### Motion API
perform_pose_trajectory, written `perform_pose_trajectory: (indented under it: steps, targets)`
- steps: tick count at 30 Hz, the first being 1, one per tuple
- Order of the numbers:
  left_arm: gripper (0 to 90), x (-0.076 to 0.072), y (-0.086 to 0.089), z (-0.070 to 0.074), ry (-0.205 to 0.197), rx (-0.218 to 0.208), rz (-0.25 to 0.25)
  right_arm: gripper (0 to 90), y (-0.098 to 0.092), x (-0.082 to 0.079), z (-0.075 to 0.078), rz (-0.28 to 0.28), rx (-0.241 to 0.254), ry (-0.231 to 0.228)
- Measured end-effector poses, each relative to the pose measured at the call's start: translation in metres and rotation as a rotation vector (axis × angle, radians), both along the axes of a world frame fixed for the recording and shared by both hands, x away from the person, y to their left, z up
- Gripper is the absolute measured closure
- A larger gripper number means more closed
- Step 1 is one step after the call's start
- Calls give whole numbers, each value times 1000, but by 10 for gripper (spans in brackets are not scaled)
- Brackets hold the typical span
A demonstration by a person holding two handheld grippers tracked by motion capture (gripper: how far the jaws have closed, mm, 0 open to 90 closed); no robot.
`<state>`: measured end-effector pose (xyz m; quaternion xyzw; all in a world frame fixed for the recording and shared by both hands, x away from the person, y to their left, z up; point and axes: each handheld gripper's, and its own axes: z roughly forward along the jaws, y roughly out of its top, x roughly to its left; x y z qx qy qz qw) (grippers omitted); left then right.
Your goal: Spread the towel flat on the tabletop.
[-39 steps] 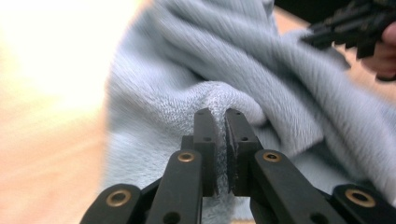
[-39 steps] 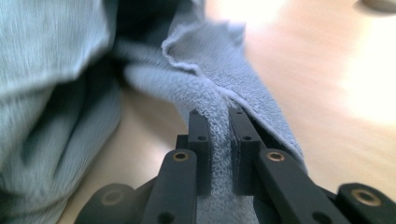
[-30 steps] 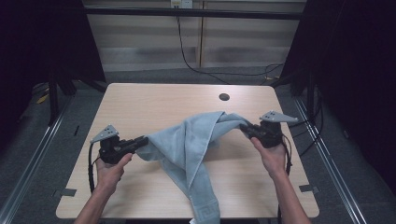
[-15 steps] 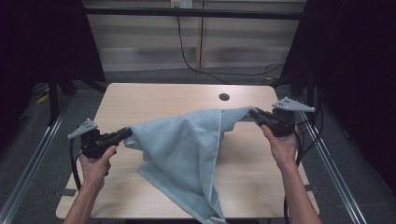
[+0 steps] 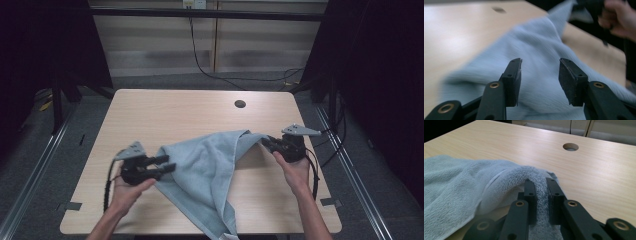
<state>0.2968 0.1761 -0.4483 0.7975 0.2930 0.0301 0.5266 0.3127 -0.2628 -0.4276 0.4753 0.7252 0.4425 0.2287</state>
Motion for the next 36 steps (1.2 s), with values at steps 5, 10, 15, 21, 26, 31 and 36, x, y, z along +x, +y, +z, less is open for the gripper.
perform_pose_trajectory:
  steps: [5,10,15,21,26,31,36]
  targets:
    - [482,-18,-36,-12,27,54,-156,807,-4,-13,-11,6,23,7]
    - [406,-22,-62,-30,38,134,-238,807,-6,-15,-23,7,62,18]
    - [361,-20,-70,-48,55,201,-277,806,-6,-15,-25,12,56,26]
    - [651,-31,-74,-51,-2,271,-227,805,-2,-14,-28,21,49,40]
    - [847,-27,-62,-43,33,208,-222,806,-3,-19,-23,25,54,29]
    - [856,-25,-38,-4,15,25,-216,808,-11,-22,-9,13,39,2]
    - [857,-15,-2,40,-34,-139,-133,808,-15,-24,12,5,34,-39]
